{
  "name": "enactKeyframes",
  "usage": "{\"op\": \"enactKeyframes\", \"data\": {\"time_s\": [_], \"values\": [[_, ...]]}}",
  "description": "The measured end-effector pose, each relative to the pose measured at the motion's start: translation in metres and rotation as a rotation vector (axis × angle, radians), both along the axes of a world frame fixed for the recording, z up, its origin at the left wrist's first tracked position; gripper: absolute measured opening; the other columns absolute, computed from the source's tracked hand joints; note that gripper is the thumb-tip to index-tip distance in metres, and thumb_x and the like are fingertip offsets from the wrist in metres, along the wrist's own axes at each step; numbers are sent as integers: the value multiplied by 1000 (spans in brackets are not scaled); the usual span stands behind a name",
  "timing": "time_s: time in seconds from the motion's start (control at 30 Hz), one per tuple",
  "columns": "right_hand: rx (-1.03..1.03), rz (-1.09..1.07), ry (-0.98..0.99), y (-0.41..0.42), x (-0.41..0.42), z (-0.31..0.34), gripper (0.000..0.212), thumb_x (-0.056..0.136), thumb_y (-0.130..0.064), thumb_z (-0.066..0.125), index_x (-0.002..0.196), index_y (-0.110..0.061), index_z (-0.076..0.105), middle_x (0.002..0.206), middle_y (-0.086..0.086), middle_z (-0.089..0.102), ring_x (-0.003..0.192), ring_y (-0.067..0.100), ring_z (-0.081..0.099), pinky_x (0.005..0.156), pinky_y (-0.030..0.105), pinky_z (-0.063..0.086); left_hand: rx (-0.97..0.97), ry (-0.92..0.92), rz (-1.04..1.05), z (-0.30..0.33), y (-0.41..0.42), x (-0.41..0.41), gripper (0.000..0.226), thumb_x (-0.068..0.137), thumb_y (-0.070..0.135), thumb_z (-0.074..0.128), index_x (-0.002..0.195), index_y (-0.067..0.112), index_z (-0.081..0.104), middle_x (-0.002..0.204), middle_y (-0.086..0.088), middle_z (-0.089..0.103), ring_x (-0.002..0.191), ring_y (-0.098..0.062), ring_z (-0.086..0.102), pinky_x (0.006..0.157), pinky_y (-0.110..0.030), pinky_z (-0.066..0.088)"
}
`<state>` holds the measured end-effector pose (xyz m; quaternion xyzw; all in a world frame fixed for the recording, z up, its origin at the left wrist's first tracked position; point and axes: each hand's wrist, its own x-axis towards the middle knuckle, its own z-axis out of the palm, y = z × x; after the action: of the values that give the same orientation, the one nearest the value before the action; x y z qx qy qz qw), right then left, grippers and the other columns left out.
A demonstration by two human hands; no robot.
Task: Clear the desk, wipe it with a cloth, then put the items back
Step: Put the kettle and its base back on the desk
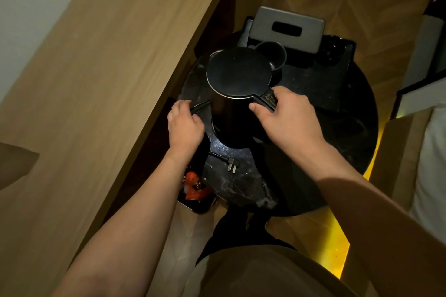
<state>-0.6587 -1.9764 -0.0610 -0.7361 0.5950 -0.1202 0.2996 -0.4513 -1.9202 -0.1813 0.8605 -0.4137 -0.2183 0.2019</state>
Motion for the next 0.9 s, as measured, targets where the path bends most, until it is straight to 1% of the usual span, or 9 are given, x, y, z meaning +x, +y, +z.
{"op": "enactKeyframes", "data": {"time_s": [0.13, 0.2, 0.3, 0.37, 0.43, 0.53, 0.67, 0.77, 0.9], "values": [[-58, -41, 27, -9, -23, 20, 30, 88, -52, 64, 84, -24, 52, 69, -10, 52, 62, 4, 47, 50, 22, 30, 82, 10, -76, 1, -14, 2, 59, 96, 28, 58, 150, 13, 40, 157, -9, 33, 147, -30, 25, 121, -43, 24], [-80, -78, 59, -14, -36, 25, 32, 88, -53, 63, 85, -23, 54, 71, -9, 52, 65, 11, 51, 52, 26, 34, 139, 1, -175, -2, -24, -3, 73, 92, 42, 64, 153, 16, 35, 161, -9, 27, 149, -30, 19, 122, -44, 20], [-77, -137, 110, -16, -53, 25, 34, 88, -53, 62, 87, -20, 56, 73, -3, 56, 72, 21, 58, 60, 34, 46, 211, -51, -306, -10, -42, -13, 95, 81, 62, 69, 156, 20, 28, 164, -9, 19, 152, -32, 13, 124, -48, 12], [-71, -165, 137, -16, -63, 22, 35, 88, -53, 63, 85, -19, 55, 72, -2, 55, 72, 23, 59, 59, 34, 44, 280, -87, -390, -17, -54, -17, 111, 73, 72, 71, 158, 21, 22, 166, -10, 14, 153, -33, 6, 124, -50, 6], [-63, -180, 152, -15, -71, 18, 36, 88, -53, 63, 85, -18, 55, 73, -1, 55, 73, 26, 60, 59, 34, 42, 366, -96, -469, -22, -66, -19, 127, 65, 79, 72, 160, 21, 11, 168, -10, 7, 154, -33, -2, 123, -51, 0], [-47, -193, 148, -15, -78, 12, 36, 88, -52, 64, 86, -17, 56, 77, 2, 58, 75, 28, 61, 62, 37, 47, 486, -120, -574, -28, -77, -22, 140, 58, 80, 75, 161, 23, 0, 169, -8, 3, 155, -31, -5, 123, -52, -4], [-42, -204, 133, -13, -80, 9, 35, 88, -51, 65, 85, -17, 56, 76, 2, 59, 75, 28, 60, 62, 33, 42, 493, -141, -572, -29, -75, -27, 134, 64, 71, 80, 161, 18, 3, 163, -12, 18, 151, -34, 13, 124, -49, 6], [-14, -202, 105, -10, -80, 9, 34, 89, -50, 64, 89, -16, 59, 81, 4, 62, 79, 29, 62, 68, 40, 51, 460, -100, -524, -24, -73, -30, 120, 68, 64, 81, 158, 13, 18, 153, -15, 30, 142, -36, 27, 119, -45, 23], [-15, -203, 96, -9, -75, 12, 36, 89, -50, 63, 93, -14, 60, 80, 4, 62, 79, 29, 62, 72, 45, 55, 450, -23, -439, -16, -69, -33, 103, 68, 53, 83, 147, 8, 34, 142, -15, 36, 133, -36, 34, 110, -44, 37]]}}
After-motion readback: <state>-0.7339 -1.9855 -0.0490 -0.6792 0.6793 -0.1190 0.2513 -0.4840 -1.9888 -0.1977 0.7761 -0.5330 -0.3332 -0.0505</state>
